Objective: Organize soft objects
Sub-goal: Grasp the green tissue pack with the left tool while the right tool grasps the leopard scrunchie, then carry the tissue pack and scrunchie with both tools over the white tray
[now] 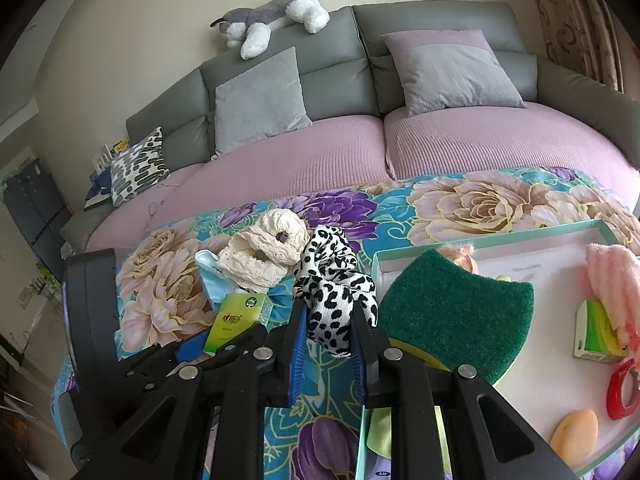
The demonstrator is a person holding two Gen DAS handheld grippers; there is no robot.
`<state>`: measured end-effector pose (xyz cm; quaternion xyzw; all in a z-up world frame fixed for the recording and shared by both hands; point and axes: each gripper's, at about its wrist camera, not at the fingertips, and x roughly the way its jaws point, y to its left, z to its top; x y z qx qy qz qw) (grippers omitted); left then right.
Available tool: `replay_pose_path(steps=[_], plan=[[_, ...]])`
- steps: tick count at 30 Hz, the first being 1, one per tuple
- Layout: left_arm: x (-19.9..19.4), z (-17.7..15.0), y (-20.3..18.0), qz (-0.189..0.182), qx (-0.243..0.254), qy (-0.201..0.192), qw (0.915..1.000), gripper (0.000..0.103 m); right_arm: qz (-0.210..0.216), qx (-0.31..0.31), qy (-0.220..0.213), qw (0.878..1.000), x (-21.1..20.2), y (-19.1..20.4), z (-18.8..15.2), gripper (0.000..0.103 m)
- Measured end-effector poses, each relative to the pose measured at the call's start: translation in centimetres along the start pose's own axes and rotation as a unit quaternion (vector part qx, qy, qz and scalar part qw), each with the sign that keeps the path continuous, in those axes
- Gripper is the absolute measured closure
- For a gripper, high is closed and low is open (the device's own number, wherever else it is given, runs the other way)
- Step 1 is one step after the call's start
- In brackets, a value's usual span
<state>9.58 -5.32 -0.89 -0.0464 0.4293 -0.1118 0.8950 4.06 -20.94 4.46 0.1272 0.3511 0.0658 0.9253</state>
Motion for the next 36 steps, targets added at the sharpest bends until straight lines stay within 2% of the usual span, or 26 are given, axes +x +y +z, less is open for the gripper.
replay_pose_path(steps=[19,24,27,36], plan=[[-3.7,0.9,-0.6,0.000,0.000,-0.053,0.9986,0.054,0.004,0.015,-0.036,0.999,-2.9,-1.4,0.7,0.082],[-5.4,1.1,-2.4,-0.011,0.021,-0.075,0.9969,0.054,-0.028,0.040,-0.068,0.996,-5.8,-4.6,1.1,0.082],[-6.1,1.0,-4.3,-0.028,0.042,-0.081,0.9954,0.054,-0.062,0.061,-0.082,0.993,-7.5,-7.0,1.2,0.082],[-5.9,-0.5,-11.2,-0.084,0.121,-0.064,0.9870,0.054,-0.125,0.098,-0.078,0.984,-9.9,-12.1,0.3,0.082]])
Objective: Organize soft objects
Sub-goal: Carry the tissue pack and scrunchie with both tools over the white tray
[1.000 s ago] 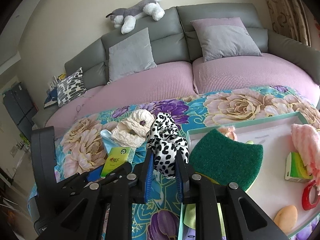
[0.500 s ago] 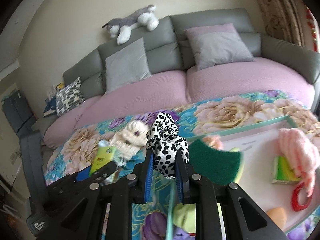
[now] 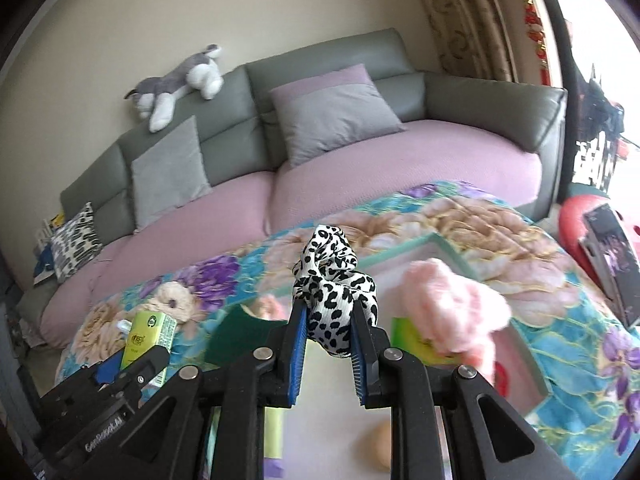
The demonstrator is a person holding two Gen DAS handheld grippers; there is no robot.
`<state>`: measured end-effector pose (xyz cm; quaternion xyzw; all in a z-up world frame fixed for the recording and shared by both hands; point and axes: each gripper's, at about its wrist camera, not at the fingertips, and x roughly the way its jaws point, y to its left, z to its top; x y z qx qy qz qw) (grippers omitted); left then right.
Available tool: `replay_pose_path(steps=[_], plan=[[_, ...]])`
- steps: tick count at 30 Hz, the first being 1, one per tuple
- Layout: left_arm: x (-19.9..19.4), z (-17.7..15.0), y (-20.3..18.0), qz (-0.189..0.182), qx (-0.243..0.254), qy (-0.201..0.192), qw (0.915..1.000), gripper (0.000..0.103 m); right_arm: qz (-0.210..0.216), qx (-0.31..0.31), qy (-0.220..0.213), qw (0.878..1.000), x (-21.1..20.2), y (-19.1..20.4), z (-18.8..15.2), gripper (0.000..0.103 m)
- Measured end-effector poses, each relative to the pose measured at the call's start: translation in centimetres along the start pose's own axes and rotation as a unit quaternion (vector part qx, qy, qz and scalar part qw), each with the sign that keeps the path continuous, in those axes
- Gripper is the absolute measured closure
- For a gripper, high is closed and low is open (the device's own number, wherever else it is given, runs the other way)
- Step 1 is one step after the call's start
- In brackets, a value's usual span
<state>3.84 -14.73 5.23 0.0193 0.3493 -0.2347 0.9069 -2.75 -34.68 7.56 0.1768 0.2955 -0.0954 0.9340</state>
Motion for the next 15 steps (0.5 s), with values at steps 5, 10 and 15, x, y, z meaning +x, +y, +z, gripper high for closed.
replay_pose_path(steps=[5,10,15], plan=[[0.2,-0.4,-3.2,-0.035,0.034,0.011,0.9987,0.054,-0.017,0.005,0.006,1.000,-0.5,-1.7,0.0,0.082],[0.6,-1.2,-5.8,-0.058,0.063,0.028,0.9959,0.054,-0.018,0.007,0.004,1.000,-0.9,-2.3,0.2,0.082],[0.9,-1.7,-7.2,-0.080,0.076,0.043,0.9929,0.054,-0.020,0.006,0.025,0.999,-0.2,-2.6,-0.2,0.082]])
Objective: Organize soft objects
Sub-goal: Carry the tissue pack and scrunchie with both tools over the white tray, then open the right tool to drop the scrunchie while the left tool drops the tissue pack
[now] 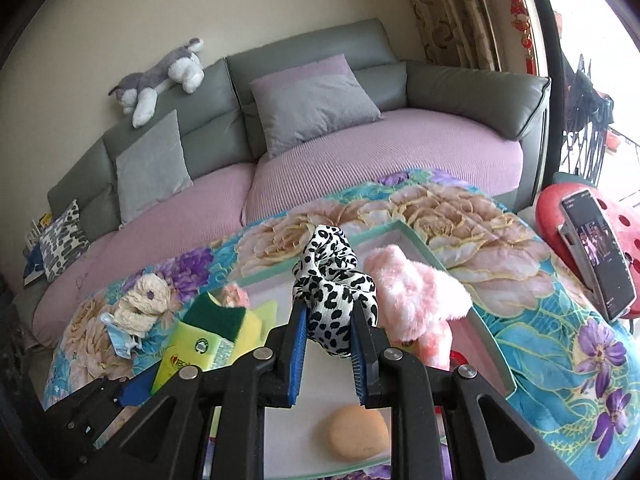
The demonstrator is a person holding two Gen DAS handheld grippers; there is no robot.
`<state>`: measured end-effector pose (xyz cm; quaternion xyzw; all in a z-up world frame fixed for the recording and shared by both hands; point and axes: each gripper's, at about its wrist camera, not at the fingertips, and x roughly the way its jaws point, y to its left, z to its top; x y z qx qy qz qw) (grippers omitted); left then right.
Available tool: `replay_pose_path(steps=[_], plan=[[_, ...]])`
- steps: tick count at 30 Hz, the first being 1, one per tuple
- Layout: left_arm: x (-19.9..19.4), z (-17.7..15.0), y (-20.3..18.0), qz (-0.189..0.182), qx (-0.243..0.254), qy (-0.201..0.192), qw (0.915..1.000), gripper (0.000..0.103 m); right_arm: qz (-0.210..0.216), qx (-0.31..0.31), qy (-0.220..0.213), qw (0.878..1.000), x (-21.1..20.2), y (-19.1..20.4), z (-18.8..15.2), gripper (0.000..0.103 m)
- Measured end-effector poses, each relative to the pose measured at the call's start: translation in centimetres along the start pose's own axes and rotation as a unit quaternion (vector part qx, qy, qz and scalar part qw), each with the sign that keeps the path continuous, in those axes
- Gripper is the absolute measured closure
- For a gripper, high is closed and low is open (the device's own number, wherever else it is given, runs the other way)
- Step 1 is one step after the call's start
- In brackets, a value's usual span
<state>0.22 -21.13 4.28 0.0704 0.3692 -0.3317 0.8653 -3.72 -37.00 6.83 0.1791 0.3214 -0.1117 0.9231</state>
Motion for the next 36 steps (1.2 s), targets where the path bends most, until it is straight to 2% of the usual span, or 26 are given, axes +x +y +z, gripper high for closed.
replay_pose_path(steps=[10,20,31,34,36], plan=[[1.8,-1.0,-1.4,-0.006,0.020,0.053,0.9984,0.054,0.013,0.009,0.030,0.999,1.1,-0.6,-0.5,0.081],[3.6,-2.0,-1.0,0.003,0.017,0.082,0.9965,0.054,0.021,0.009,0.047,0.999,2.6,-0.2,-1.1,0.079],[4.6,-2.5,-0.2,0.012,0.002,0.100,0.9950,0.054,0.008,0.003,0.086,0.996,4.5,-0.3,-2.0,0.078],[4.4,-2.4,-0.2,0.009,0.003,0.098,0.9951,0.053,0.003,0.000,0.087,0.996,4.5,-0.2,-2.0,0.070],[4.3,-2.3,-0.3,0.006,0.004,0.099,0.9951,0.048,0.001,0.000,0.089,0.996,4.4,-0.2,-2.0,0.060]])
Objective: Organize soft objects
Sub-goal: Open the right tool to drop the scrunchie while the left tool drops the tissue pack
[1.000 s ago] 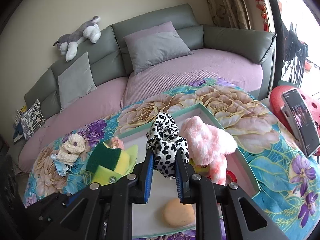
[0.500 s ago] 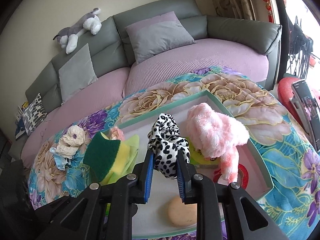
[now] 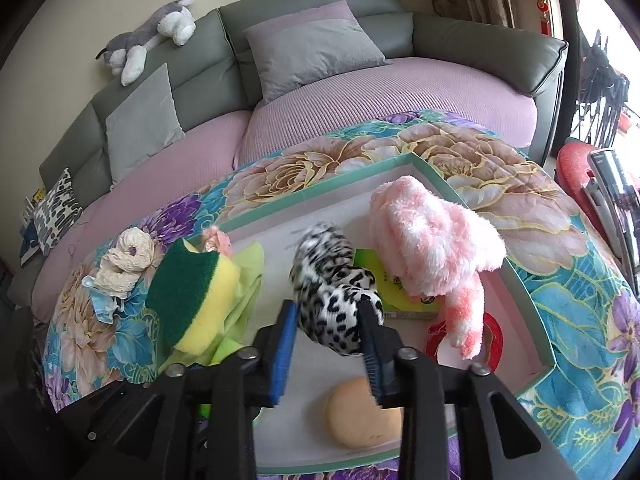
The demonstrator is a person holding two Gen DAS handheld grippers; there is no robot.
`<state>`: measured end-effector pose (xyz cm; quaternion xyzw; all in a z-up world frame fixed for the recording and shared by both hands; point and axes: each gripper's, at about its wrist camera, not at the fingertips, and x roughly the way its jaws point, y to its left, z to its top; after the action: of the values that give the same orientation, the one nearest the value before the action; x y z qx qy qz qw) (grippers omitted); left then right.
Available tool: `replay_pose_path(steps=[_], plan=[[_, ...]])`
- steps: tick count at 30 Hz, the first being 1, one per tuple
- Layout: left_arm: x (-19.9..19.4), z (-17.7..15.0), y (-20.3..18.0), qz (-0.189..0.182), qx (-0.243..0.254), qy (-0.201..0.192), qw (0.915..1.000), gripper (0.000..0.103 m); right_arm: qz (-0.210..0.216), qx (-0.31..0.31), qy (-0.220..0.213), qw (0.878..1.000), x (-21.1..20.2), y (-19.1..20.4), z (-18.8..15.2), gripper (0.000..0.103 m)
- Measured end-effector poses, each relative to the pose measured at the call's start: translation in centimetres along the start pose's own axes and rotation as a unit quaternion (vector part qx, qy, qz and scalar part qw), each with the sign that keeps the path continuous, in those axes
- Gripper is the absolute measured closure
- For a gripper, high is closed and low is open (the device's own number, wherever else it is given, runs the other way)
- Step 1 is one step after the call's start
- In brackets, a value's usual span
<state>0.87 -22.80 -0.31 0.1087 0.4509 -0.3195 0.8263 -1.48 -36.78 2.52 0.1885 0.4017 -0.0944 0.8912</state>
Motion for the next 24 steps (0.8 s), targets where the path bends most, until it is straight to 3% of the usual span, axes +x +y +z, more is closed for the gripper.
replay_pose_path(steps=[3,16,24], plan=[[-0.2,0.0,-0.1,-0.001,0.000,-0.001,1.0000,0.039,-0.004,0.000,-0.005,1.000,-0.3,0.1,0.1,0.049],[-3.0,0.8,0.6,-0.004,-0.002,-0.024,0.9997,0.035,-0.016,0.009,-0.050,0.999,-3.0,-0.2,0.7,0.048],[-5.4,1.0,4.2,0.023,-0.043,-0.051,0.9975,0.035,-0.016,0.012,-0.049,0.999,-2.8,-0.2,0.8,0.048]])
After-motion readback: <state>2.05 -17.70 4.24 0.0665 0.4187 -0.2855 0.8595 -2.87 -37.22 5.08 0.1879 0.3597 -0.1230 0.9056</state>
